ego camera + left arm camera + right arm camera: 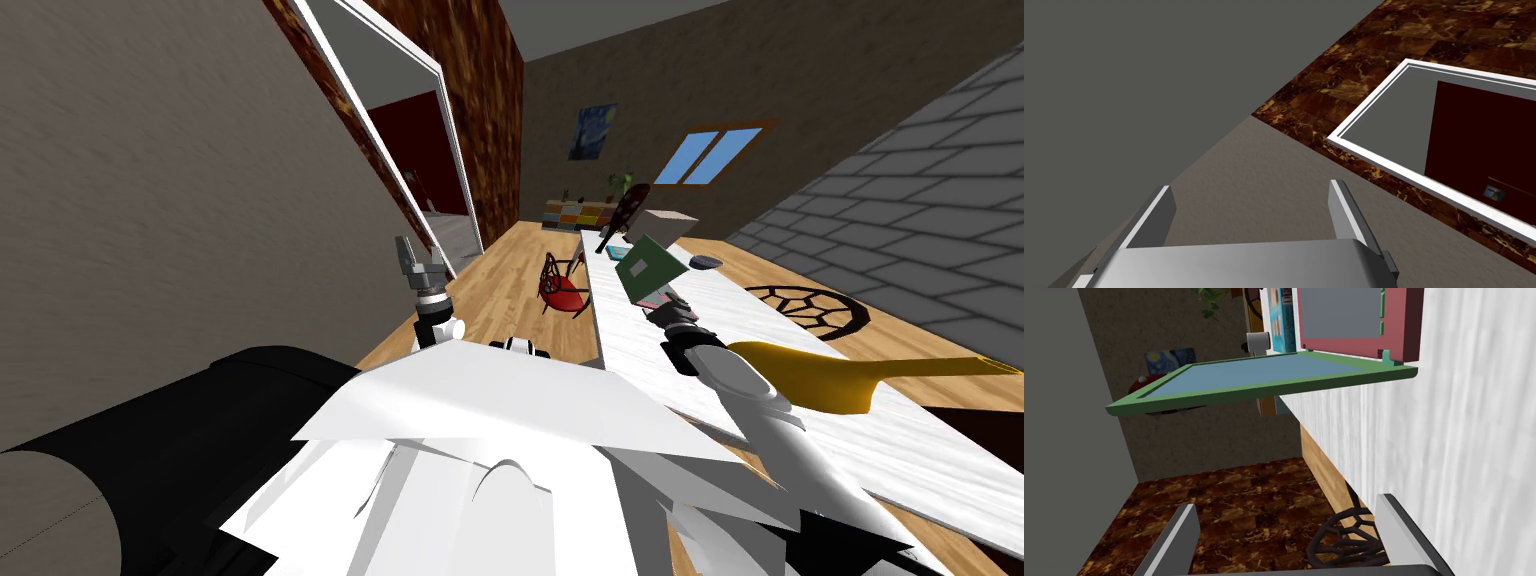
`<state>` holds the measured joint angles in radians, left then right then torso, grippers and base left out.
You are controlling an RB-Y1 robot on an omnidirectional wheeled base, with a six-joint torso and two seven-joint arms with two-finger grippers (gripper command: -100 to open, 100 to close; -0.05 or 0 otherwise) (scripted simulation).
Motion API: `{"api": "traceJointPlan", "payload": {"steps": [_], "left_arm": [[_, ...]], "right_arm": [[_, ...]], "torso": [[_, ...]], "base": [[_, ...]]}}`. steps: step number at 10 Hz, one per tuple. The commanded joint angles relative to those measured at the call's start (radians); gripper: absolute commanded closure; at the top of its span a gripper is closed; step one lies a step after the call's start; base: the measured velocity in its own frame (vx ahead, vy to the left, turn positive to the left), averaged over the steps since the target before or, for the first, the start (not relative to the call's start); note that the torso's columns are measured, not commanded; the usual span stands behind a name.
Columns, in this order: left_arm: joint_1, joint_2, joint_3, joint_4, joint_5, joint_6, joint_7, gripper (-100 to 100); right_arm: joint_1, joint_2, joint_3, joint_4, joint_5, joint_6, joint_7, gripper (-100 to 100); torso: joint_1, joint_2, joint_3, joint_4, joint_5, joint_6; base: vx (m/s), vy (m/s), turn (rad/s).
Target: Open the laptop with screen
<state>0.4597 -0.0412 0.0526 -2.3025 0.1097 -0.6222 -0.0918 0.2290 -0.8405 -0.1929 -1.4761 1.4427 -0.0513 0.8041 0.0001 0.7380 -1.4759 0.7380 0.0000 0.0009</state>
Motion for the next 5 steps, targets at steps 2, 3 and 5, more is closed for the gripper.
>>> {"api": "traceJointPlan", "payload": {"steps": [2, 3, 5], "left_arm": [[0.0, 0.0, 0.0, 0.0, 0.0, 0.0, 0.0, 0], [0.0, 0.0, 0.0, 0.0, 0.0, 0.0, 0.0, 0], [0.0, 0.0, 0.0, 0.0, 0.0, 0.0, 0.0, 0]], "right_arm": [[-0.031, -0.037, 0.015, 0.076, 0.104, 0.069, 0.04, -100], [-0.031, -0.037, 0.015, 0.076, 0.12, 0.069, 0.04, -100], [-0.031, -0.037, 0.015, 0.076, 0.12, 0.069, 0.04, -100]], "torso": [[0.0, 0.0, 0.0, 0.0, 0.0, 0.0], [0.0, 0.0, 0.0, 0.0, 0.0, -0.002], [0.002, -0.002, -0.001, -0.001, 0.0, 0.0]], "base": [[-0.062, -0.071, 0.205], [-0.05, -0.062, 0.148], [-0.005, -0.012, -0.024]]}}
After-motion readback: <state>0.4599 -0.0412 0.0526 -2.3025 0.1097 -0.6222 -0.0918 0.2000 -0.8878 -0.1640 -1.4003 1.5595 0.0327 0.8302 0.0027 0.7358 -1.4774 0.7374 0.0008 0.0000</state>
